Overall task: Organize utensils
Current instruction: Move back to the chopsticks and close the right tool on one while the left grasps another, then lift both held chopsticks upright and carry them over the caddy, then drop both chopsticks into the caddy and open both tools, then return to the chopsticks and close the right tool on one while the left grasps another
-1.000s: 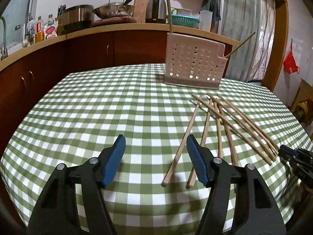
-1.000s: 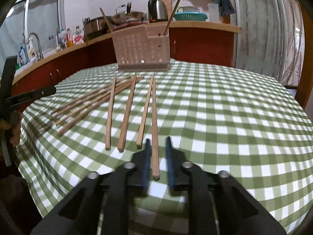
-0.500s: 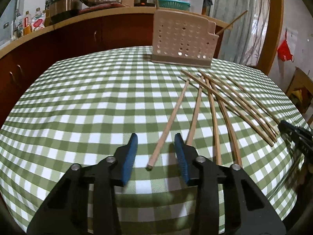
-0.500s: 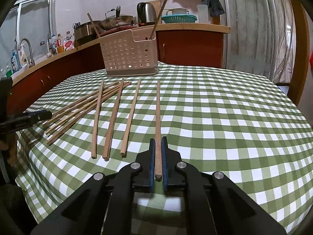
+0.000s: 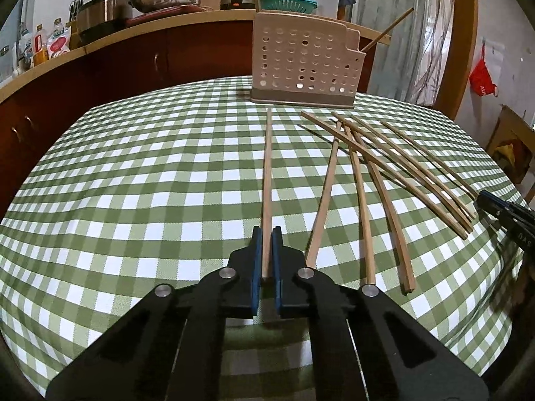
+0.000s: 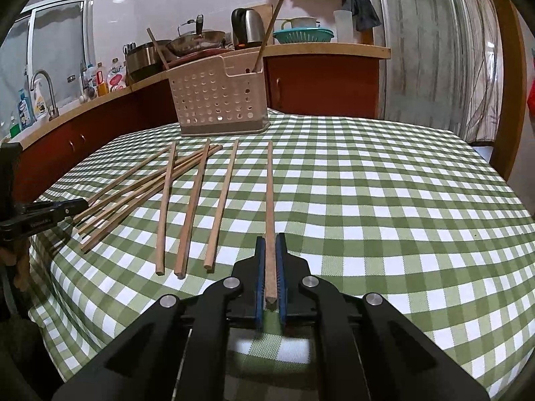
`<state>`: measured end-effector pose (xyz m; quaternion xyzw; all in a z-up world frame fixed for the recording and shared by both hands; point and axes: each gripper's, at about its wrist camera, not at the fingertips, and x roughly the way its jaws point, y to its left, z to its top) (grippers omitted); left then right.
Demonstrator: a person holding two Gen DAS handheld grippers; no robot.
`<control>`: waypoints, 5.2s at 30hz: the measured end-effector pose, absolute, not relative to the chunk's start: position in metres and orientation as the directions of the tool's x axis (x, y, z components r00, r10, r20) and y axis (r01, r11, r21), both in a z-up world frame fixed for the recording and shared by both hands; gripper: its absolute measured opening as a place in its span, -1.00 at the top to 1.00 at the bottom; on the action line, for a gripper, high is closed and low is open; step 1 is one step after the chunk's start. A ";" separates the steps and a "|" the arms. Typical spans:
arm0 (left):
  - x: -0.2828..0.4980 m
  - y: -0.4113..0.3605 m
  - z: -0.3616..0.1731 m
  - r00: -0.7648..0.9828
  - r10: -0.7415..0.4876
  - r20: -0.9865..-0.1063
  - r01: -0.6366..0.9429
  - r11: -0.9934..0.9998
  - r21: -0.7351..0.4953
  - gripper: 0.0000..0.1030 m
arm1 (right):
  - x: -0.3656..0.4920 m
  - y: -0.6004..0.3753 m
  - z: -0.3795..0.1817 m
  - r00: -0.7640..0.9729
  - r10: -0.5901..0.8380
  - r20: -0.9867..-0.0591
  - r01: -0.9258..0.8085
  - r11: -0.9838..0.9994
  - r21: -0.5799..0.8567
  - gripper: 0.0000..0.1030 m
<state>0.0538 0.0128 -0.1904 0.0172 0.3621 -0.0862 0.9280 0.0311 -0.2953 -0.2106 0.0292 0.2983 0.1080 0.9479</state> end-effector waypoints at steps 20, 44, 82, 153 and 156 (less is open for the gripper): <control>0.024 0.025 -0.099 0.868 -0.112 -0.484 0.130 0.992 0.004 0.87 | 0.018 -0.294 -0.127 0.892 0.192 -0.410 -0.169 0.981 0.092 0.86; 0.053 0.041 -0.026 0.913 -0.131 -0.387 0.127 0.991 -0.036 0.87 | 0.063 -0.299 -0.059 0.919 0.189 -0.347 -0.169 0.982 0.086 0.86; 0.187 0.008 0.093 0.964 -0.245 -0.104 0.234 0.966 -0.110 0.87 | 0.184 -0.279 0.046 0.948 0.315 -0.053 -0.301 0.936 0.180 0.86; 0.050 0.015 -0.116 0.866 -0.111 -0.488 0.096 0.994 -0.054 -0.36 | 0.031 -0.251 -0.161 0.829 0.377 -0.413 -0.361 0.925 0.120 0.36; 0.045 0.014 -0.125 0.856 -0.110 -0.505 0.100 0.994 -0.046 -0.35 | 0.029 -0.245 -0.168 0.808 0.397 -0.435 -0.384 0.915 0.121 0.40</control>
